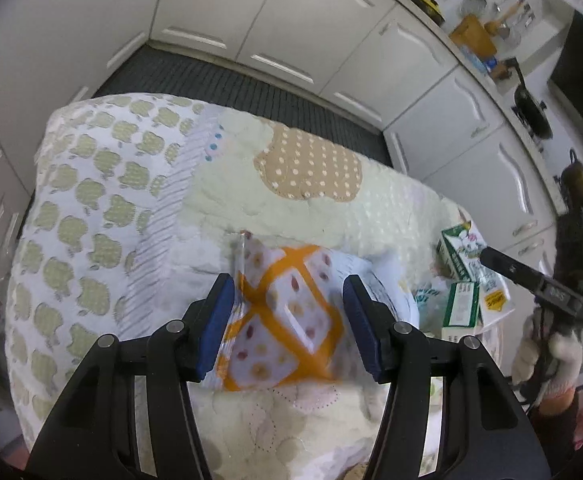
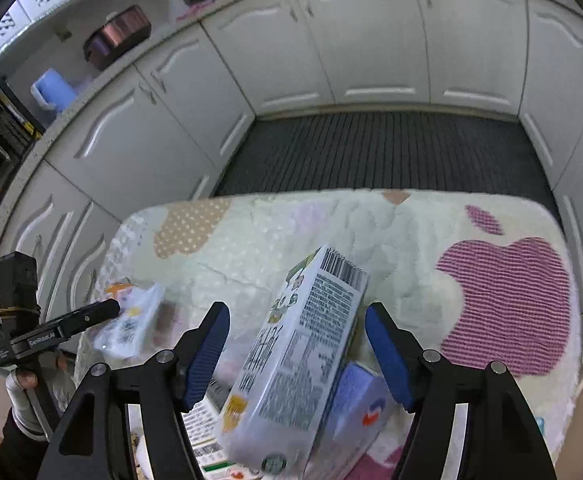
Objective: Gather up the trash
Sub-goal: 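Grasp the orange-patterned snack bag with the left gripper while the right lifts the carton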
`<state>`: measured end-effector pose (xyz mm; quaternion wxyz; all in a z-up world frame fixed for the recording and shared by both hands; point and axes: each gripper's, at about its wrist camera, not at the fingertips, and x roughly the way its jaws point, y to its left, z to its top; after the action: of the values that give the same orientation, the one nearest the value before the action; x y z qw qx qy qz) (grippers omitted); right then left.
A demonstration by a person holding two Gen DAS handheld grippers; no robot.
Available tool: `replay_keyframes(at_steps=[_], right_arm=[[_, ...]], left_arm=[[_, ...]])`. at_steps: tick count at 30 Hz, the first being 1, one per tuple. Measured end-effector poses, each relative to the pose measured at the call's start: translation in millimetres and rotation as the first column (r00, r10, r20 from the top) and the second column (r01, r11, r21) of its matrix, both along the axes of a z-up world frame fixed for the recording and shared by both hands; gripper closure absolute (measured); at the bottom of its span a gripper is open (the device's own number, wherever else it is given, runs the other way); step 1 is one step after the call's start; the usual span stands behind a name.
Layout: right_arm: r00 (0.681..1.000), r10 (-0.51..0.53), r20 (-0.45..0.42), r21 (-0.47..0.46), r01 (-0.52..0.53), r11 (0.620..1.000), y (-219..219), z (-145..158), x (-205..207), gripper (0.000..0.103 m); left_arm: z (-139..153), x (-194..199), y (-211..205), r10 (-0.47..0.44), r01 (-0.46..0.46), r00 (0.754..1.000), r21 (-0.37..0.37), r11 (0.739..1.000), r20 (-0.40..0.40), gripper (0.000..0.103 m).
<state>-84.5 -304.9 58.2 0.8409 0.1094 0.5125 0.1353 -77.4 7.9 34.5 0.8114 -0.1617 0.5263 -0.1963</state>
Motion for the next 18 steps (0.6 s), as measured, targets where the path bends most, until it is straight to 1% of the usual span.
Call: replay_keyframes(at_steps=[2,4,5,6,7,10,13,18], right_arm=[[1.0,0.016,-0.022,-0.013,-0.016,1.0,2.9,-5.9,4.2,0.036],[0.999,0.032,-0.034,-0.001,-0.032,0.999,3.8,-9.8,3.6,0.049],[0.999,0.038,-0.025,0.012,-0.038,0.999,4.6,-9.4,1.8,0.052],[0.999,0.049,-0.007,0.033,-0.049,0.998,4.9,-7.0,-2.5,0.053],[0.998,0.056,0.006,0.035,-0.057,0.998,5.6,-5.4,-5.5,0.054],[0.995,0.088,0.056,-0.003,-0.088,0.996,12.1,3.8,-18.5,0.056],[0.989,0.099,0.111,0.0,-0.1,0.995,13.2,18.6,-32.6,0.061],[0.977,0.097,0.188,0.017,-0.102,0.995,9.8,44.4,-56.2,0.065]], left_arm=[[-4.8,-0.3,-5.2,-0.015,0.015,1.0,0.009,1.0,-0.01,0.048],[-7.8,-1.4,-9.3,-0.017,0.017,1.0,0.017,1.0,-0.004,0.048],[-7.7,-4.1,-11.2,-0.018,0.018,1.0,0.026,0.999,0.012,0.048],[-7.7,-5.9,-12.1,-0.022,0.021,1.0,0.032,0.999,0.02,0.049],[-8.3,-7.7,-13.2,-0.027,0.026,0.999,0.035,0.999,0.028,0.054],[-6.6,-16.9,-17.5,-0.044,0.042,0.998,0.053,0.998,0.054,0.066],[0.6,-28.2,-18.1,-0.047,0.041,0.995,0.068,0.997,0.093,0.071],[22.0,-42.4,-6.3,-0.011,0.002,0.988,0.058,0.998,0.151,0.074]])
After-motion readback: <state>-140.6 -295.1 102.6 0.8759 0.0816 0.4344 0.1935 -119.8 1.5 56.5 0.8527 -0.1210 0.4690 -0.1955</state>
